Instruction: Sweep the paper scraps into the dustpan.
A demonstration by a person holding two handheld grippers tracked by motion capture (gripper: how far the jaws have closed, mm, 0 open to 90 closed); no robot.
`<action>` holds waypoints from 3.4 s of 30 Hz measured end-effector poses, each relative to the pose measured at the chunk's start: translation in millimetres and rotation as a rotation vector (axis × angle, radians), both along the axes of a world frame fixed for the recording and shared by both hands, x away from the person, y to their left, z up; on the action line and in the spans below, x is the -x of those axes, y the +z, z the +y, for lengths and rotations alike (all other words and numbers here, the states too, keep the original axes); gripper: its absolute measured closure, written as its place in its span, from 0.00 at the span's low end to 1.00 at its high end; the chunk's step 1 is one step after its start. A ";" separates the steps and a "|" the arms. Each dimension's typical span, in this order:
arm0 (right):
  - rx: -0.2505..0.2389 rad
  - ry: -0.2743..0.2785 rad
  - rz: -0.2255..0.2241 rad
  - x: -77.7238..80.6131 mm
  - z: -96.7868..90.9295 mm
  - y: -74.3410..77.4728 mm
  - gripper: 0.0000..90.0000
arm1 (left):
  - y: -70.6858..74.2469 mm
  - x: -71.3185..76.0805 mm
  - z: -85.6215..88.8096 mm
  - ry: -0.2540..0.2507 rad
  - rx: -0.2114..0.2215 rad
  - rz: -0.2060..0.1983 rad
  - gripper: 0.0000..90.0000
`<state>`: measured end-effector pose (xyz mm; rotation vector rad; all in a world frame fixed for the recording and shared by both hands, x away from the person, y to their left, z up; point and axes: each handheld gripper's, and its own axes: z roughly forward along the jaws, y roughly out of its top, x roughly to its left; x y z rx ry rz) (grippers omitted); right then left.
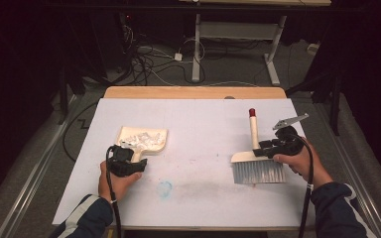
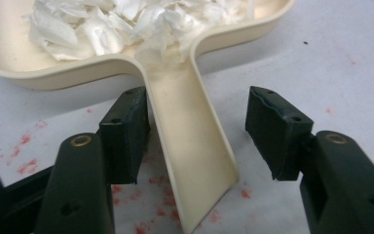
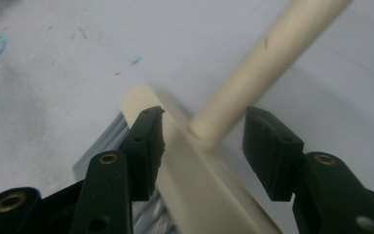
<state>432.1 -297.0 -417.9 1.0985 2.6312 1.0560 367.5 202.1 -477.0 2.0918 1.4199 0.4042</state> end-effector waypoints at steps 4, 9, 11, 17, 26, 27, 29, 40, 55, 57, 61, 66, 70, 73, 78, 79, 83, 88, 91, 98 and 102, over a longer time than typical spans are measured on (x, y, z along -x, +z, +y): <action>0.004 -0.115 -0.011 -10.0 -5.9 -9.3 0.58 | 2.5 5.7 2.3 -0.031 -0.003 -0.015 0.44; 0.024 -0.243 -0.070 -12.1 4.9 -16.0 0.59 | 3.6 13.3 6.5 -0.069 -0.004 -0.013 0.44; 0.076 -0.271 -0.059 -14.6 15.9 -21.6 0.59 | 4.1 16.5 9.2 -0.077 0.011 -0.013 0.44; 0.156 -0.360 -0.046 -24.6 37.0 -37.0 0.60 | 2.0 19.3 17.4 -0.070 0.032 0.000 0.46; 0.168 -0.428 -0.068 -26.5 44.5 -43.6 0.66 | 1.7 17.4 15.1 -0.097 0.035 -0.018 0.48; 0.174 -0.427 -0.076 -26.2 45.3 -43.7 0.66 | 2.4 18.0 14.8 -0.098 0.036 -0.024 0.47; 0.182 -0.429 -0.083 -25.8 46.5 -44.1 0.66 | 4.0 19.0 14.8 -0.101 0.030 -0.034 0.45; 0.156 -0.432 -0.089 -25.7 44.1 -44.9 0.66 | 8.6 25.7 20.1 -0.135 -0.072 -0.124 0.37; 0.028 -0.415 -0.208 -17.6 32.7 -27.4 0.59 | 15.2 41.0 21.3 -0.214 -0.071 -0.212 0.29; 0.008 -0.396 -0.235 -15.3 33.7 -23.7 0.58 | 16.5 43.2 18.4 -0.223 -0.073 -0.218 0.29; -0.011 -0.367 -0.286 -11.0 35.9 -17.2 0.53 | 17.6 47.0 14.6 -0.247 -0.070 -0.227 0.27; -0.028 -0.342 -0.340 -5.8 38.2 -10.5 0.46 | 18.3 52.0 14.6 -0.264 -0.063 -0.237 0.25; -0.041 -0.337 -0.370 -2.0 40.3 -5.8 0.42 | 18.9 53.7 13.7 -0.277 -0.067 -0.252 0.24; -0.044 -0.333 -0.387 0.0 41.5 -3.4 0.39 | 18.9 54.6 12.3 -0.292 -0.071 -0.258 0.23; -0.050 -0.327 -0.403 2.3 43.5 -0.6 0.34 | 18.2 56.5 9.7 -0.303 -0.079 -0.272 0.21; -0.051 -0.327 -0.405 3.1 44.2 -0.2 0.33 | 18.2 56.8 9.4 -0.307 -0.084 -0.274 0.21; -0.062 -0.307 -0.421 5.6 47.4 2.7 0.31 | 16.7 56.1 8.0 -0.327 -0.090 -0.275 0.21; -0.054 -0.293 -0.439 9.4 52.5 6.2 0.27 | 14.8 54.7 6.7 -0.345 -0.087 -0.279 0.21; -0.061 -0.280 -0.455 12.5 54.1 9.1 0.27 | 14.3 54.7 6.7 -0.349 -0.092 -0.283 0.21; -0.057 -0.250 -0.459 18.4 54.8 12.2 0.26 | 13.8 54.8 4.8 -0.371 -0.093 -0.284 0.24; -0.063 -0.248 -0.462 21.9 55.1 14.4 0.26 | 13.5 54.9 5.5 -0.375 -0.084 -0.287 0.23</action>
